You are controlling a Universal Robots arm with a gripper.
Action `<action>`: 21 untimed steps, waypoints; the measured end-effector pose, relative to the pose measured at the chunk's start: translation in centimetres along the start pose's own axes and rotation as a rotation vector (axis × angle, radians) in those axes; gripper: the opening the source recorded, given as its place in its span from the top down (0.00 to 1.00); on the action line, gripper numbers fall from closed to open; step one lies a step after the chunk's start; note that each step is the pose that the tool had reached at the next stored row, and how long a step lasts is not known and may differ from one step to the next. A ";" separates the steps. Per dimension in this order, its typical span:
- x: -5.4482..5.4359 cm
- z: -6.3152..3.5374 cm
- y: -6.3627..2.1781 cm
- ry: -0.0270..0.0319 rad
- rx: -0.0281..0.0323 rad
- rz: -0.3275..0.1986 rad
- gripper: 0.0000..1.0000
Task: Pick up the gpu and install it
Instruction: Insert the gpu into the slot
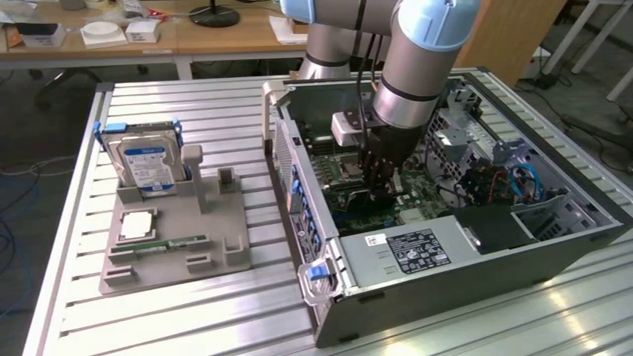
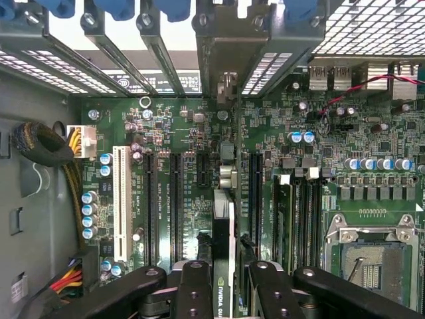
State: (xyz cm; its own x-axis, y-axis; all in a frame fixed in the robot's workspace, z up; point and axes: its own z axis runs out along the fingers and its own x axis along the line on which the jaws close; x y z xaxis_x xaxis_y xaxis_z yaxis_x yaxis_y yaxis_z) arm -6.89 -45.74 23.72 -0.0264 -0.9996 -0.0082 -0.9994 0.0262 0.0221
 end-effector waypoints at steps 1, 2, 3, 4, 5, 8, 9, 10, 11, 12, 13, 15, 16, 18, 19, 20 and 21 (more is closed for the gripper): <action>0.0 0.00 0.00 0.0000 0.0000 0.000 0.74; 0.0 0.00 0.00 0.0000 0.0000 0.000 0.74; 0.0 0.00 0.00 -0.0001 0.0000 0.000 0.74; 0.0 0.00 0.00 -0.0001 0.0000 0.000 0.74; 0.0 0.00 0.00 -0.0001 0.0000 0.000 0.74; 0.0 0.06 0.01 -0.0014 0.0008 0.000 0.67; 0.0 0.02 0.00 -0.0005 0.0003 0.000 0.67; 0.0 0.01 0.00 -0.0001 0.0000 0.000 0.67; 0.0 0.01 0.00 -0.0003 0.0001 0.000 0.67; 0.0 0.00 0.00 -0.0001 0.0000 0.000 0.67; 0.0 -0.01 0.00 -0.0001 0.0000 0.000 0.67; 0.0 -0.18 0.00 0.0002 0.0001 0.000 0.67; 0.0 -0.31 0.01 0.0000 0.0003 0.000 0.67; 0.0 -0.55 0.02 -0.0001 0.0007 0.000 0.67; 0.0 -0.65 0.02 0.0000 0.0008 0.000 0.67; 0.0 -0.73 0.02 -0.0001 0.0009 0.000 0.67; 0.0 -0.82 0.02 -0.0001 0.0011 0.000 0.67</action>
State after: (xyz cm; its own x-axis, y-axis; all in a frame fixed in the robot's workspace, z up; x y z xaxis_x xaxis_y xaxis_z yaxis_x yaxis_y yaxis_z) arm -6.89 -45.72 24.54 -0.0264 -0.9996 -0.0083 -0.9994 0.0263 0.0210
